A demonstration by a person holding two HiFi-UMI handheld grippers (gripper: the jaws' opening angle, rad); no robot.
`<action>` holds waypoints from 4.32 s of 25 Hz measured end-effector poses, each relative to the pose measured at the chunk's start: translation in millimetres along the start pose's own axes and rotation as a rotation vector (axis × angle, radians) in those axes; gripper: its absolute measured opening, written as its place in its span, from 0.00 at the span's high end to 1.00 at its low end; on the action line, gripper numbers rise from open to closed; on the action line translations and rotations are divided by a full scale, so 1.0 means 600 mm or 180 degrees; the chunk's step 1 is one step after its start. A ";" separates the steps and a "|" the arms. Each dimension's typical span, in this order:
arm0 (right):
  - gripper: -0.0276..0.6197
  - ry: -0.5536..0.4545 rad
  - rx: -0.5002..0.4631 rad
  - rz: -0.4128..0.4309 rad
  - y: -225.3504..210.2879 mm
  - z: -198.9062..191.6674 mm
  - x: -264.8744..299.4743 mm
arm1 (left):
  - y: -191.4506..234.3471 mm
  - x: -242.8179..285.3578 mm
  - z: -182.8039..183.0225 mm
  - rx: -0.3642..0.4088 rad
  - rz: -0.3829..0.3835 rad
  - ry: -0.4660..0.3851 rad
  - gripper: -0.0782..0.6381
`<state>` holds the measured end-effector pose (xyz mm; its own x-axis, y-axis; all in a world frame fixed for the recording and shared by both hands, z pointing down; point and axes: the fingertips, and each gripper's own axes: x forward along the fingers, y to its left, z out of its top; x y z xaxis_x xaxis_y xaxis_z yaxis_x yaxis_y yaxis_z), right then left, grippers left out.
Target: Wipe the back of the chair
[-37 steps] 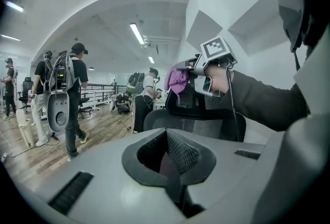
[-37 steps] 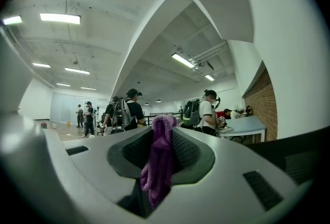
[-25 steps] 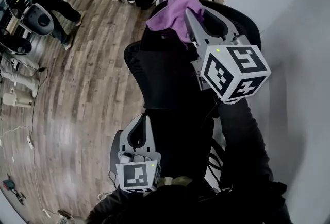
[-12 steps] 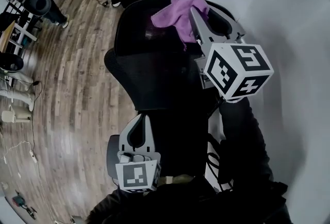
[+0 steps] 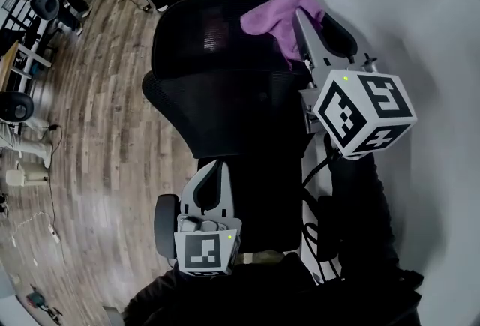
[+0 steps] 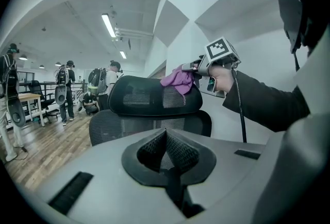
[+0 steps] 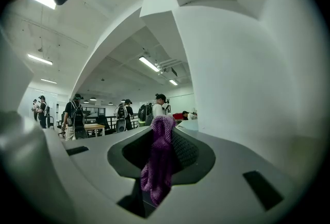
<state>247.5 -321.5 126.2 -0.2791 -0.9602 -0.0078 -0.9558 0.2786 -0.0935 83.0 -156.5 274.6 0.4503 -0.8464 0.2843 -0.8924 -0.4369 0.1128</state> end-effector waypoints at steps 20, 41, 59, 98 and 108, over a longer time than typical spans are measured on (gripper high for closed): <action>0.82 -0.0136 -0.0257 -0.0799 -0.081 0.065 -0.217 | -0.141 -0.034 0.010 0.0084 -0.0866 -0.0157 0.88; 0.82 0.0054 -0.0183 0.0011 0.124 -0.032 -0.020 | 0.067 -0.106 -0.024 -0.0145 0.0142 -0.0064 0.88; 0.82 0.0057 -0.0155 0.0764 0.345 -0.052 0.057 | 0.187 -0.210 -0.037 -0.0346 0.0806 -0.0161 0.88; 0.82 0.0308 0.0229 0.1212 0.425 -0.237 0.064 | 0.229 -0.264 -0.165 -0.0204 0.1241 0.0325 0.88; 0.82 0.0314 0.0234 0.0863 0.304 -0.232 0.043 | 0.169 -0.200 -0.147 -0.0102 0.0926 0.0385 0.88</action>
<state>52.9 -292.8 247.2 -0.5344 -0.8435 0.0542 -0.8370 0.5192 -0.1730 -64.2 -72.3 336.0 0.1709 -0.8913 0.4200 -0.9846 -0.1703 0.0394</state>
